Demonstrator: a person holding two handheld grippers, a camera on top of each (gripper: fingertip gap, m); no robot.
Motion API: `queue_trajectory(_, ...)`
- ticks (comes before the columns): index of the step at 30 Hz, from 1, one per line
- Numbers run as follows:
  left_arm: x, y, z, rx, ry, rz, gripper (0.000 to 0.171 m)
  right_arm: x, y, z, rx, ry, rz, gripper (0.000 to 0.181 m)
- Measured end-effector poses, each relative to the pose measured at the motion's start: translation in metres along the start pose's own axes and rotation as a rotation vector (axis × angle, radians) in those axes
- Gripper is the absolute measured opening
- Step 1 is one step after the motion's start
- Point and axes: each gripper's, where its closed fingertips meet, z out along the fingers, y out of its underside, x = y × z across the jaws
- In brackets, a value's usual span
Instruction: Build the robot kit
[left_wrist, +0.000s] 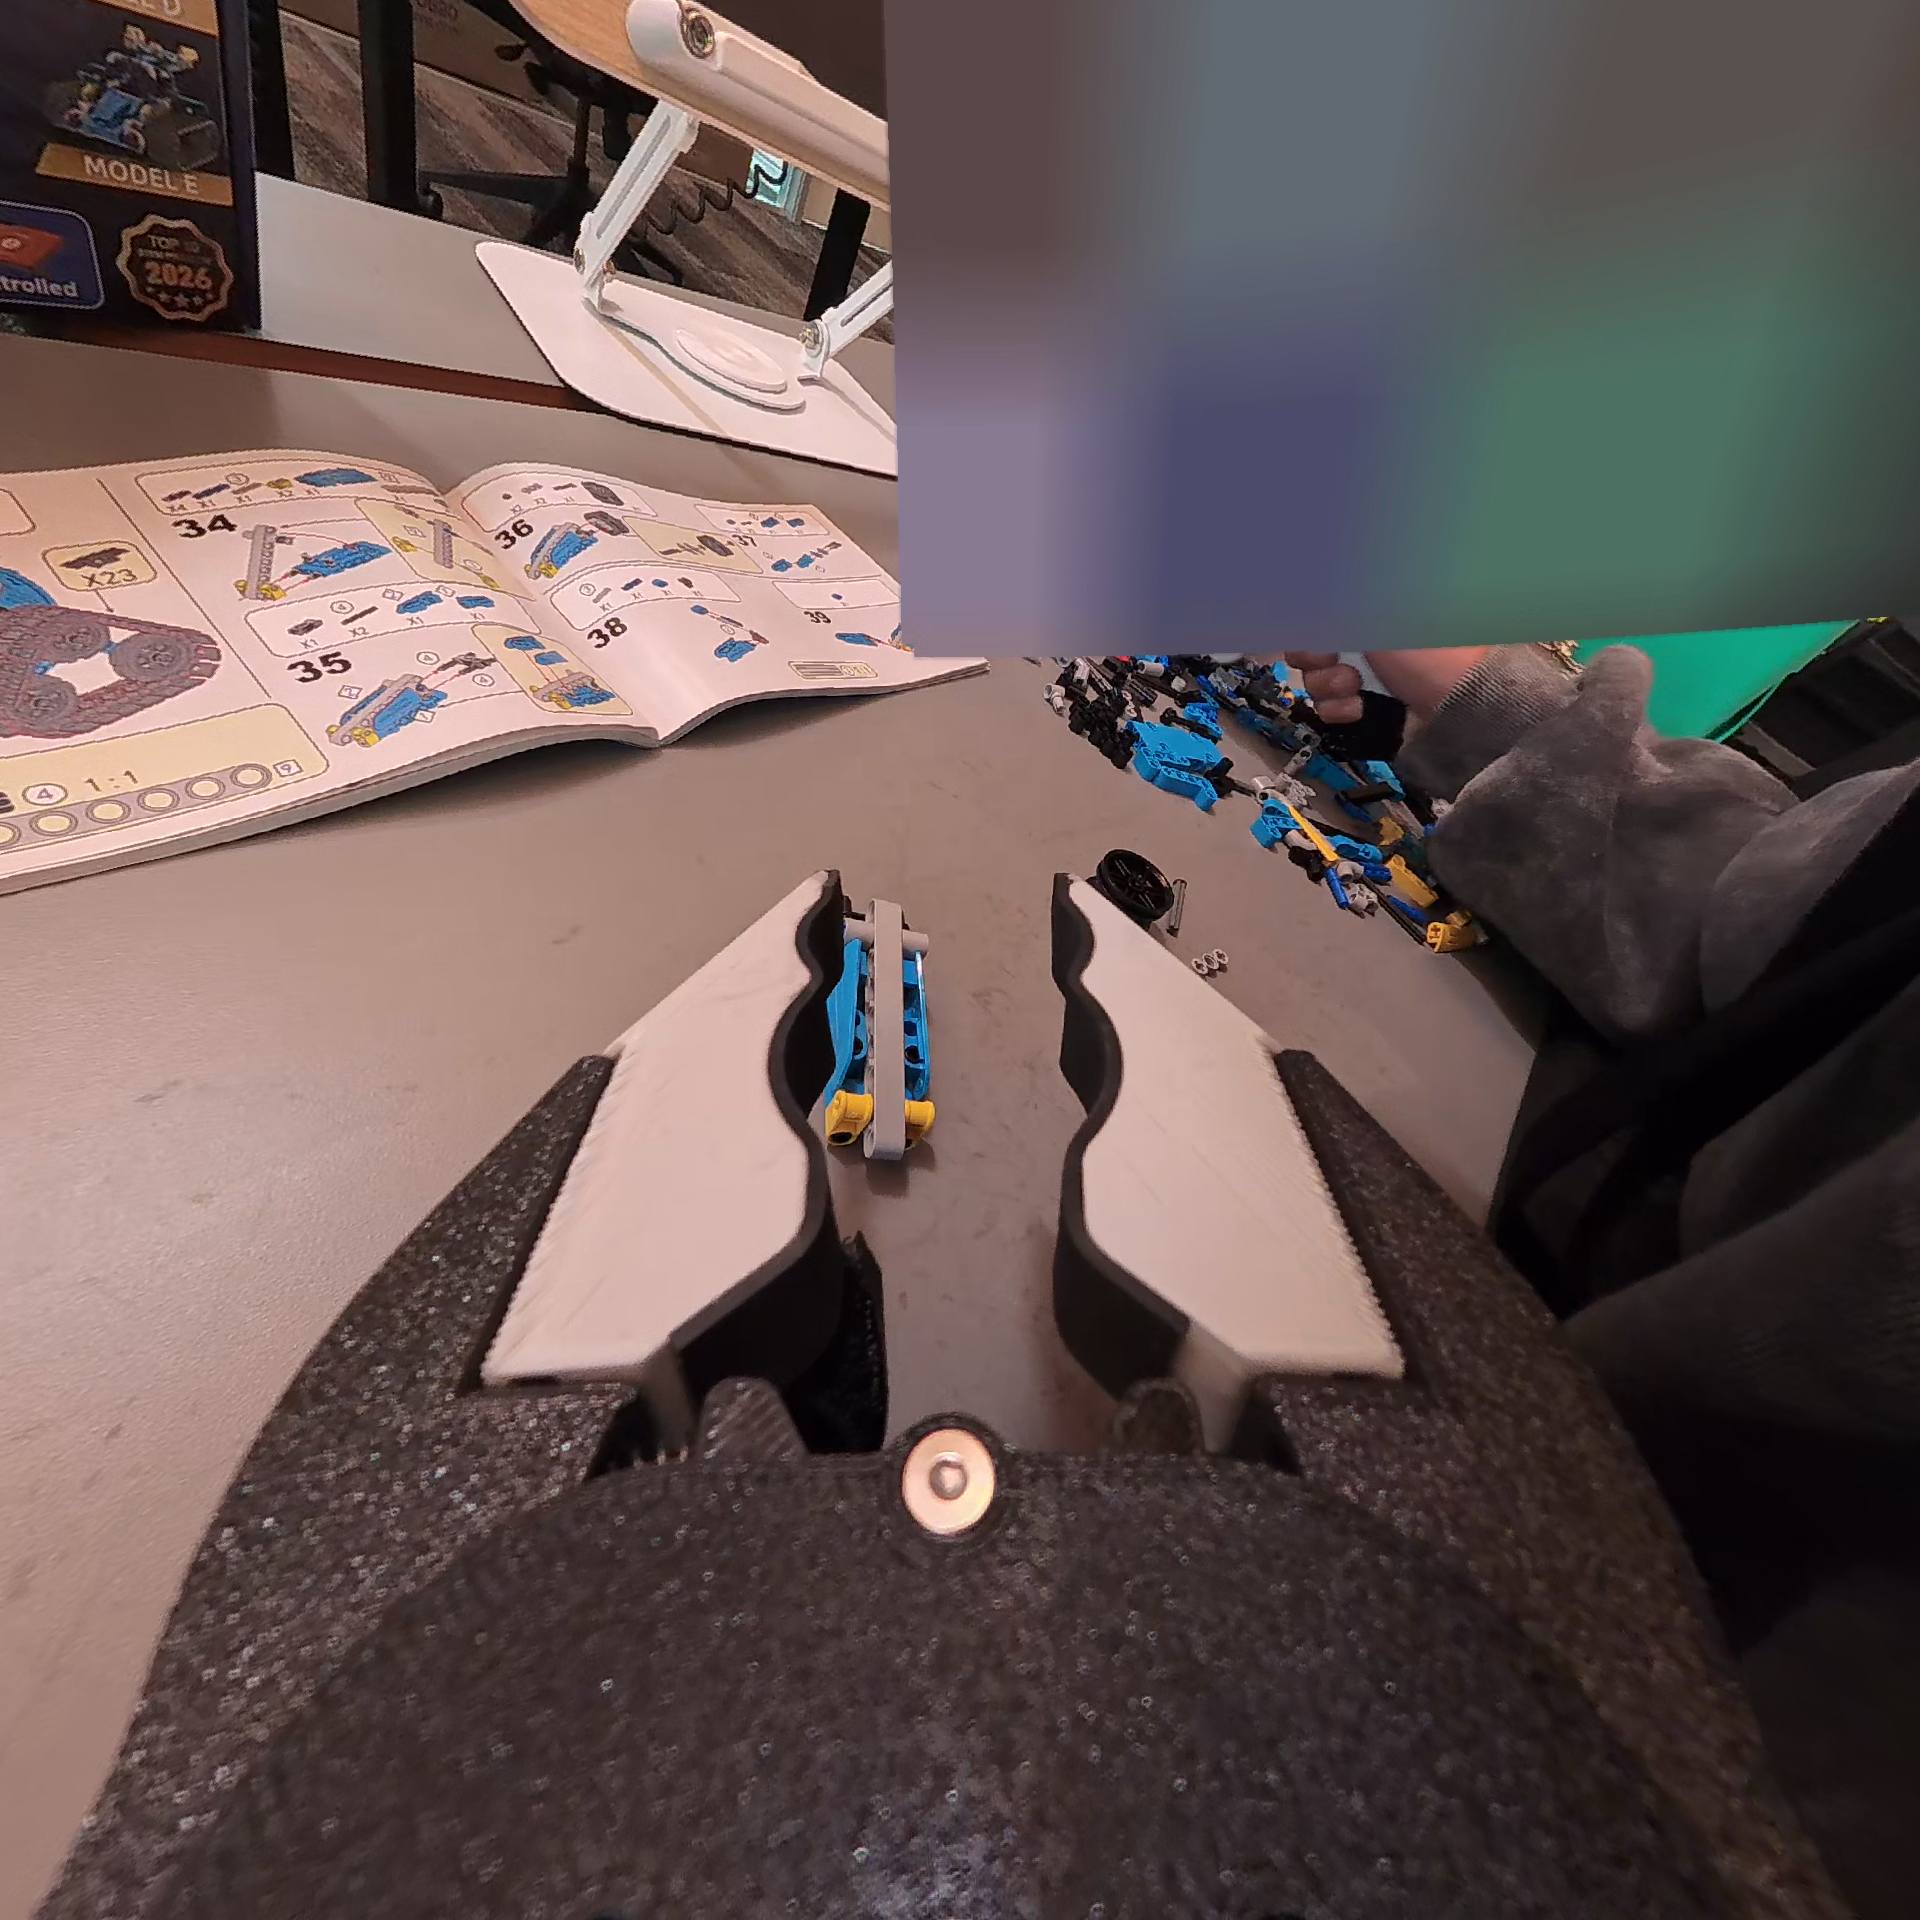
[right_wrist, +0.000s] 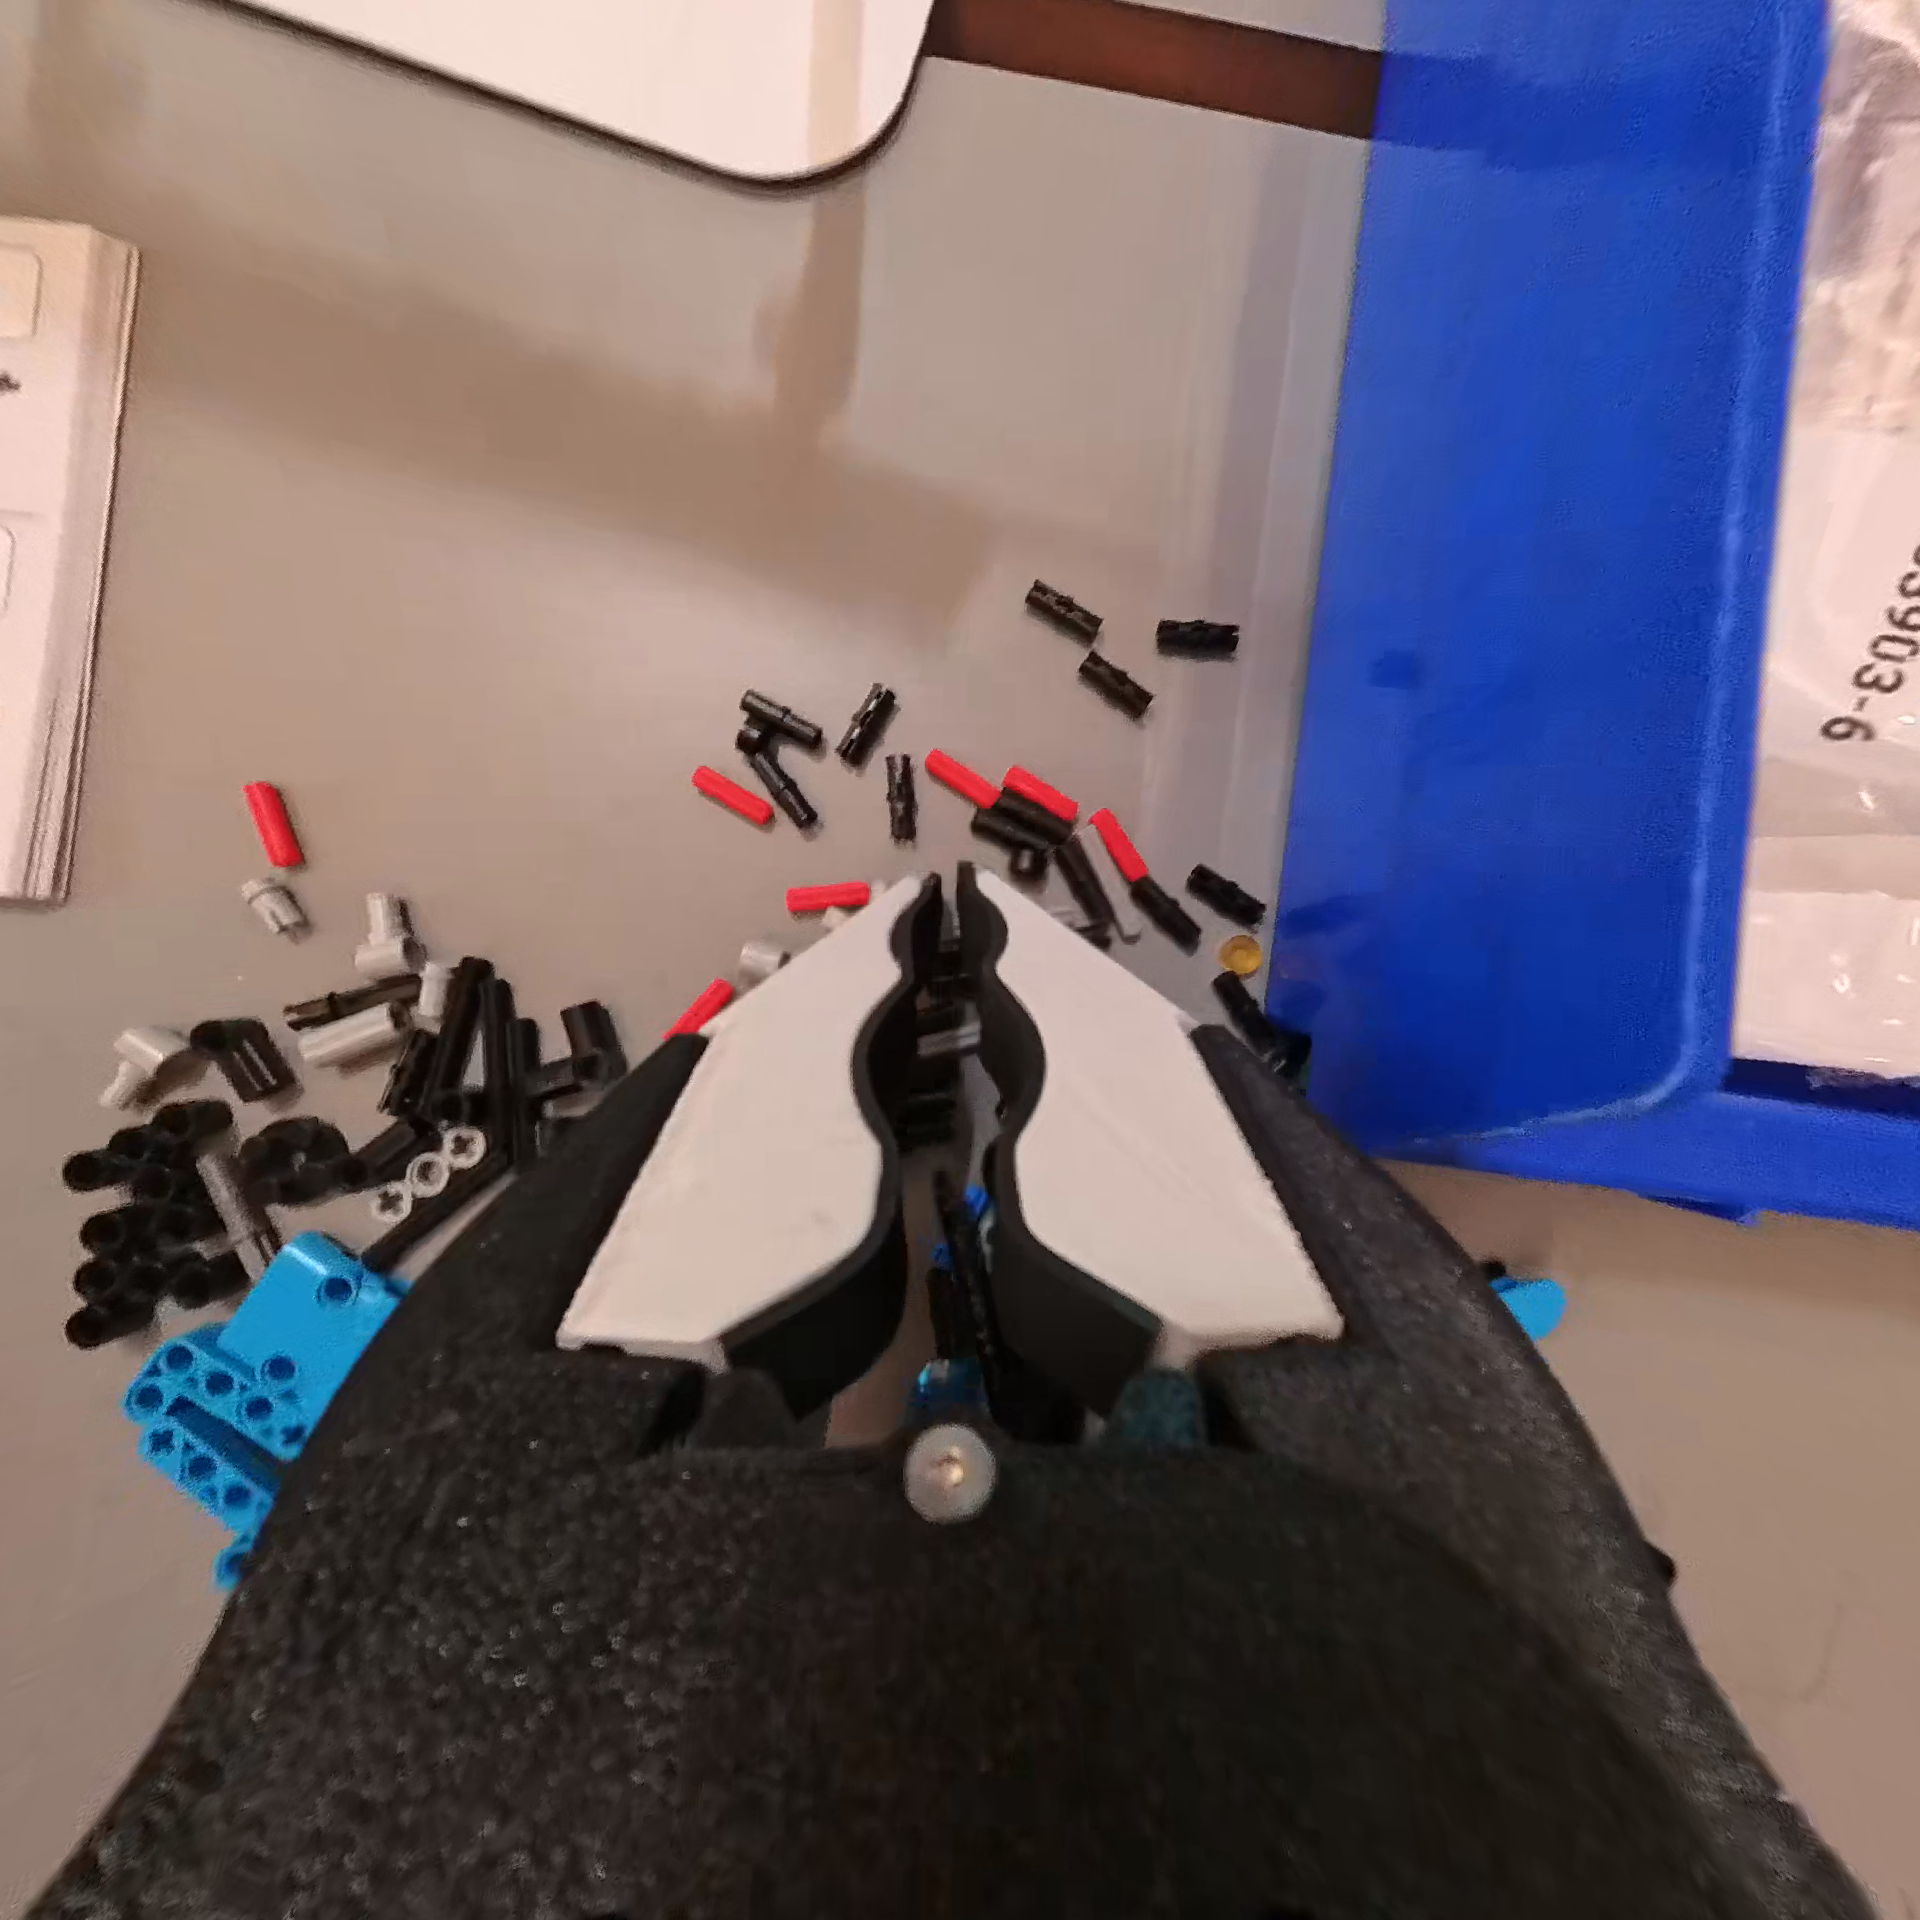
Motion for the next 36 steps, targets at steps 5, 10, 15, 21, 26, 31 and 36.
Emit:
queue_trajectory(5,0.0,0.0,0.0,0.0,0.0,-0.002,0.04,0.002,0.006,-0.008,-0.005,0.025,-0.047,0.006)
queue_trajectory(10,0.0,0.0,0.0,0.0,0.0,-0.004,0.04,0.006,0.004,-0.009,0.007,-0.002,-0.031,0.007)
queue_trajectory(15,-0.001,0.0,0.0,0.003,0.001,-0.009,0.04,0.005,0.007,0.0,-0.015,-0.041,-0.004,0.006)
queue_trajectory(21,-0.001,-0.001,0.0,0.004,0.001,-0.01,0.04,0.001,0.004,-0.002,0.006,-0.065,-0.002,0.007)
queue_trajectory(26,-0.003,-0.001,-0.001,0.005,-0.013,0.004,0.04,-0.024,-0.011,-0.022,0.099,-0.159,-0.064,0.007)
queue_trajectory(31,-0.004,-0.002,-0.001,0.004,-0.058,0.074,0.04,-0.133,0.003,-0.072,0.177,-0.522,-0.431,0.006)
queue_trajectory(36,-0.001,0.0,0.001,-0.011,-0.094,0.17,0.04,-0.229,0.067,-0.124,0.12,-0.855,-0.753,0.007)
